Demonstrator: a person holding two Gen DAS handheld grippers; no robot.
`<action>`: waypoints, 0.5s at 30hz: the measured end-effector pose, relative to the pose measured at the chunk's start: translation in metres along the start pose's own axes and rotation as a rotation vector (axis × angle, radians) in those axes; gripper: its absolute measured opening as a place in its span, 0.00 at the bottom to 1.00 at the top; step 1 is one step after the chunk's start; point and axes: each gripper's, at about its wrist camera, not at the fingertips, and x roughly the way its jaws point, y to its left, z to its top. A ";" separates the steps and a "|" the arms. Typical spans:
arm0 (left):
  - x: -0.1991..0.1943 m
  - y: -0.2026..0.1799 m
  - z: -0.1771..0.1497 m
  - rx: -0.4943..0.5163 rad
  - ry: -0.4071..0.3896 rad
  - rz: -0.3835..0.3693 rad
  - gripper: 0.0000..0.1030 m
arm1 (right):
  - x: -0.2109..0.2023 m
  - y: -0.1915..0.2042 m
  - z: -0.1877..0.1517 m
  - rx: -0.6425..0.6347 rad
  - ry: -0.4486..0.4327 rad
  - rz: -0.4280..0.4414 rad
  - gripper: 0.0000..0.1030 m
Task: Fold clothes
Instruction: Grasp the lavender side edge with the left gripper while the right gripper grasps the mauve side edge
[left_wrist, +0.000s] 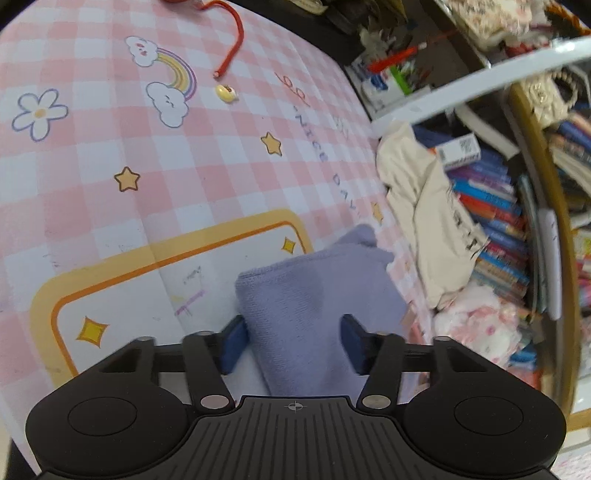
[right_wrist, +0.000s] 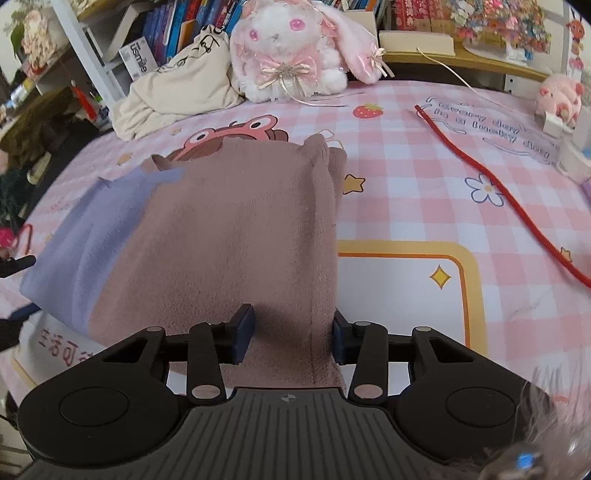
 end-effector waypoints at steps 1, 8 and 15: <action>0.001 -0.003 0.000 0.021 0.005 0.016 0.41 | 0.001 0.002 0.000 -0.004 0.001 -0.010 0.38; -0.009 -0.054 -0.009 0.443 -0.025 -0.003 0.10 | 0.002 0.010 -0.002 0.012 -0.008 -0.052 0.38; 0.002 -0.046 0.009 0.375 0.032 -0.049 0.16 | 0.001 0.016 -0.006 0.039 -0.022 -0.074 0.38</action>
